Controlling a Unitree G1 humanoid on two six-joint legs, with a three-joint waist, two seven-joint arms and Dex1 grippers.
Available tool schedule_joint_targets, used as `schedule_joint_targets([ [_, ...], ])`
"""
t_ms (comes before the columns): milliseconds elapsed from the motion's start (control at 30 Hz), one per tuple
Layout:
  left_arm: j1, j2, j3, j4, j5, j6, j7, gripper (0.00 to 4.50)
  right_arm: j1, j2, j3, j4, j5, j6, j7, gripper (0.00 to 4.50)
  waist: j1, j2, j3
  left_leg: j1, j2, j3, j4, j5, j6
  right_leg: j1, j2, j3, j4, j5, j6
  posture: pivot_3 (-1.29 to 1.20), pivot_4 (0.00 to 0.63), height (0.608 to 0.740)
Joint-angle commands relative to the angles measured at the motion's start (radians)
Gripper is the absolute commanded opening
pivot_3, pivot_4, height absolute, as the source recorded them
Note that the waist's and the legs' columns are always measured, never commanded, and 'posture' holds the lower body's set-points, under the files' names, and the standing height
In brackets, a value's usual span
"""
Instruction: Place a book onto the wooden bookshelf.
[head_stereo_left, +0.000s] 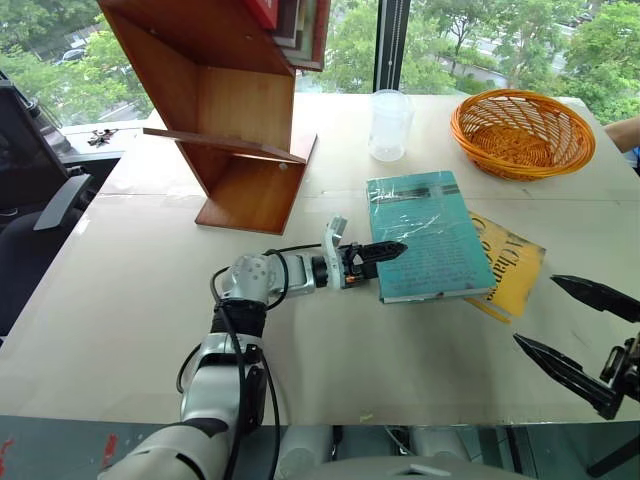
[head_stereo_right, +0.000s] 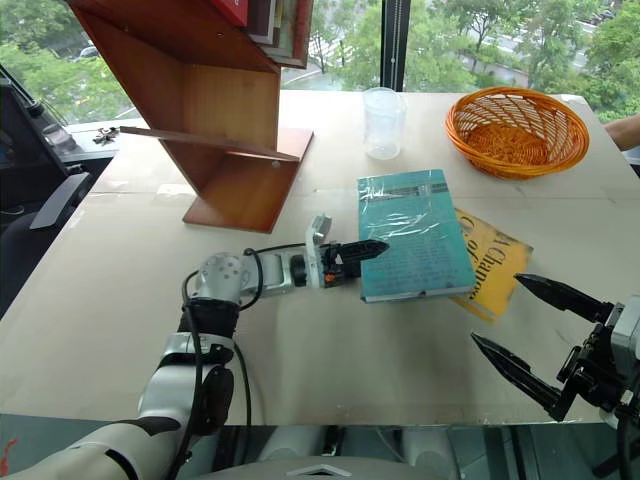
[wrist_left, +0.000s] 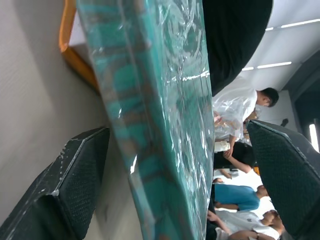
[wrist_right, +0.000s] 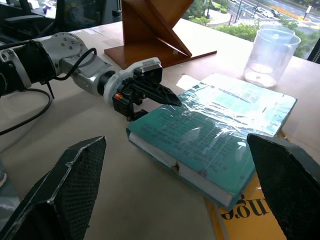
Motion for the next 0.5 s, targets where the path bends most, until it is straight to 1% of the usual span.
schedule_joint_targets([
  [33, -0.007, -0.013, 0.013, 0.019, 0.025, -0.003, -0.060, 2.71, 0.023, 0.011, -0.018, -0.025, -0.002, -0.043, -0.022, 4.50, 0.000, 0.000, 0.000, 0.000, 0.000, 0.000, 0.000, -0.001, 0.001, 0.000, 0.000, 0.000, 0.000, 0.000, 0.000, 0.00, 0.150, 0.740],
  [67, -0.008, -0.012, 0.018, 0.021, 0.029, 0.003, -0.070, 2.25, 0.028, 0.013, -0.012, -0.024, -0.006, -0.049, -0.025, 4.50, 0.000, 0.000, 0.000, 0.000, 0.000, 0.000, 0.000, -0.002, 0.003, 0.000, 0.000, 0.000, 0.000, 0.000, 0.000, 0.00, 0.150, 0.740],
  [100, -0.005, -0.010, 0.022, 0.018, 0.031, 0.010, -0.086, 1.70, 0.031, 0.013, -0.006, -0.023, -0.010, -0.055, -0.027, 4.50, 0.000, 0.000, 0.000, 0.000, 0.000, 0.000, 0.000, -0.002, 0.003, 0.000, 0.000, 0.000, 0.000, 0.000, 0.000, 0.00, 0.150, 0.740],
  [167, 0.000, -0.009, 0.039, 0.015, 0.029, 0.028, -0.100, 0.75, 0.033, 0.013, 0.006, -0.016, -0.016, -0.065, -0.030, 4.50, 0.000, 0.000, 0.000, 0.000, 0.000, 0.000, 0.000, -0.002, 0.003, 0.000, 0.000, 0.000, 0.000, 0.000, 0.000, 0.00, 0.150, 0.740],
  [200, 0.004, -0.006, 0.051, 0.003, 0.022, 0.042, -0.108, 0.22, 0.030, 0.012, 0.019, -0.009, -0.027, -0.070, -0.031, 4.50, 0.000, 0.000, 0.000, 0.000, 0.001, 0.000, 0.000, -0.002, 0.003, 0.000, 0.000, -0.001, 0.000, 0.000, 0.000, 0.00, 0.150, 0.740],
  [233, 0.009, 0.003, 0.080, -0.024, -0.008, 0.077, -0.108, 0.07, 0.023, 0.009, 0.035, 0.001, -0.038, -0.074, -0.031, 4.50, -0.001, 0.000, 0.000, 0.000, 0.001, 0.000, 0.000, -0.002, 0.003, 0.000, -0.001, -0.001, 0.000, 0.000, 0.000, 0.00, 0.150, 0.740],
  [367, 0.034, 0.067, 0.175, -0.202, -0.117, 0.200, -0.103, 0.07, -0.012, -0.004, 0.082, 0.041, -0.062, -0.092, -0.027, 4.50, -0.008, -0.001, 0.001, -0.001, 0.001, 0.000, 0.000, -0.002, 0.003, -0.002, -0.001, 0.000, 0.000, 0.000, 0.000, 0.00, 0.150, 0.740],
  [400, 0.036, 0.096, 0.189, -0.282, -0.144, 0.226, -0.095, 0.07, -0.029, -0.008, 0.095, 0.057, -0.065, -0.097, -0.024, 4.50, -0.008, -0.001, 0.001, -0.003, 0.001, 0.000, 0.000, -0.002, 0.003, -0.005, -0.001, 0.001, 0.001, 0.000, 0.000, 0.00, 0.150, 0.740],
  [433, 0.040, 0.124, 0.189, -0.356, -0.158, 0.241, -0.096, 0.07, -0.042, -0.011, 0.106, 0.071, -0.069, -0.102, -0.020, 4.50, -0.006, -0.001, 0.001, -0.004, 0.001, 0.000, 0.000, 0.000, 0.000, -0.007, -0.001, 0.000, 0.002, 0.000, 0.000, 0.00, 0.150, 0.740],
  [500, 0.046, 0.202, 0.161, -0.526, -0.155, 0.213, -0.138, 0.07, -0.081, -0.023, 0.131, 0.106, -0.078, -0.111, -0.012, 4.50, -0.003, -0.001, 0.001, -0.006, 0.001, 0.000, 0.000, 0.001, -0.001, -0.009, -0.001, 0.000, 0.003, 0.000, 0.000, 0.00, 0.150, 0.740],
])
